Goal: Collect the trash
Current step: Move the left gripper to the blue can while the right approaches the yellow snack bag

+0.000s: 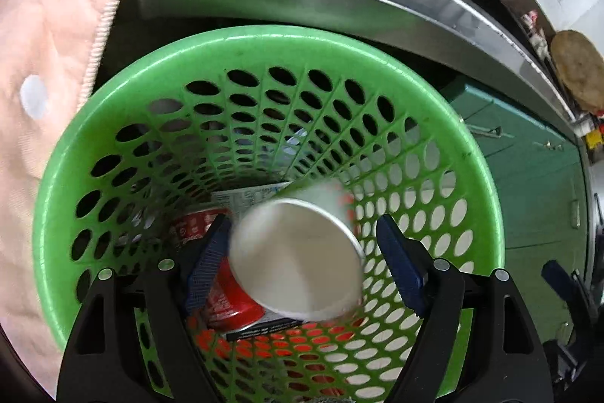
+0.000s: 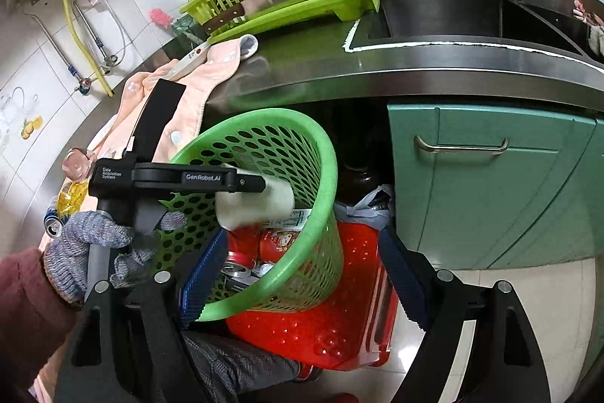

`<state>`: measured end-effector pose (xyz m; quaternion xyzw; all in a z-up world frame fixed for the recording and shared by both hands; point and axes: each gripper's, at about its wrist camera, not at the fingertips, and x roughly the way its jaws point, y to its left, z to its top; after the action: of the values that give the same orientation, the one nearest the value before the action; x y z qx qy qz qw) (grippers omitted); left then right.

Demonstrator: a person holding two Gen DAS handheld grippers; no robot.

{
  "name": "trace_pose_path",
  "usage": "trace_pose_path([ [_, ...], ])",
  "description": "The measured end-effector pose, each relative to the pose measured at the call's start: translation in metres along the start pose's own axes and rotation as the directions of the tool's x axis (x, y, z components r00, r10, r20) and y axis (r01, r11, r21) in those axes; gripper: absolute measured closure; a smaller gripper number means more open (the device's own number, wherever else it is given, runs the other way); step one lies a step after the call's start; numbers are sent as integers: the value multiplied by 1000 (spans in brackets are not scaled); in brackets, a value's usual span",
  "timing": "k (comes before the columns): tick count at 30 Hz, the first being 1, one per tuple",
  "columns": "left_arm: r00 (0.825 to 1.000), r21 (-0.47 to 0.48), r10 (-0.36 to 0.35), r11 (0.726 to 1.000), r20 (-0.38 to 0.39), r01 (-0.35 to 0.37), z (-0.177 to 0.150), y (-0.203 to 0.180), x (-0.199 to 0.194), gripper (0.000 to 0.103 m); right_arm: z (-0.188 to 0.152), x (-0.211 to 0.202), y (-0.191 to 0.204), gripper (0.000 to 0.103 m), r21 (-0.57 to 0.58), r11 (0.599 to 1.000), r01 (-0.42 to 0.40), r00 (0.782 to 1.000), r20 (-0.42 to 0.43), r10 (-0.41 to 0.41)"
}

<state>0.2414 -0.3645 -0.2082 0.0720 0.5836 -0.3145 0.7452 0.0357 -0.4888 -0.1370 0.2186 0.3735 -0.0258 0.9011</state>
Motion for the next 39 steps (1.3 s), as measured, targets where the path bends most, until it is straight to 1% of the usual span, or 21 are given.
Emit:
trace_pose_path([
  [3,1000,12,17,1000,4,-17,3,-6,3,22,-1,-1,0,25,4,1000,2,1000,2,-2],
  [8,999,-9,-17,1000,29,17,-3,-5,-12,22,1,-6,5,25,-8,1000,-3,1000,8,3],
  [15,993,-16,-11,1000,117,13,-27,8,-64,22,8,-15,25,25,-50,998,-22,999,29,24],
  [18,987,-25,12,1000,162,-8,-38,17,-88,22,13,-16,40,25,-78,996,-40,999,31,42],
  [20,982,-48,27,999,185,-18,-47,26,-104,22,17,-16,55,25,-103,993,-51,998,31,55],
  [22,977,-74,32,997,213,-16,-57,38,-121,22,20,-16,68,25,-121,990,-69,997,32,74],
  [24,970,-103,61,994,234,-38,-66,51,-134,22,24,-14,84,25,-147,985,-88,995,33,93],
  [27,960,-155,89,987,264,-49,-84,71,-155,22,27,-9,109,25,-183,976,-122,992,19,128],
  [29,949,-188,130,979,287,-77,-98,88,-171,22,28,-4,128,25,-210,966,-148,988,7,153],
  [33,935,-265,178,959,307,-96,-123,120,-199,22,29,7,164,25,-245,949,-198,980,-25,198],
  [39,896,-364,252,925,366,-111,-159,164,-251,22,32,21,222,25,-305,913,-270,963,-67,263],
])
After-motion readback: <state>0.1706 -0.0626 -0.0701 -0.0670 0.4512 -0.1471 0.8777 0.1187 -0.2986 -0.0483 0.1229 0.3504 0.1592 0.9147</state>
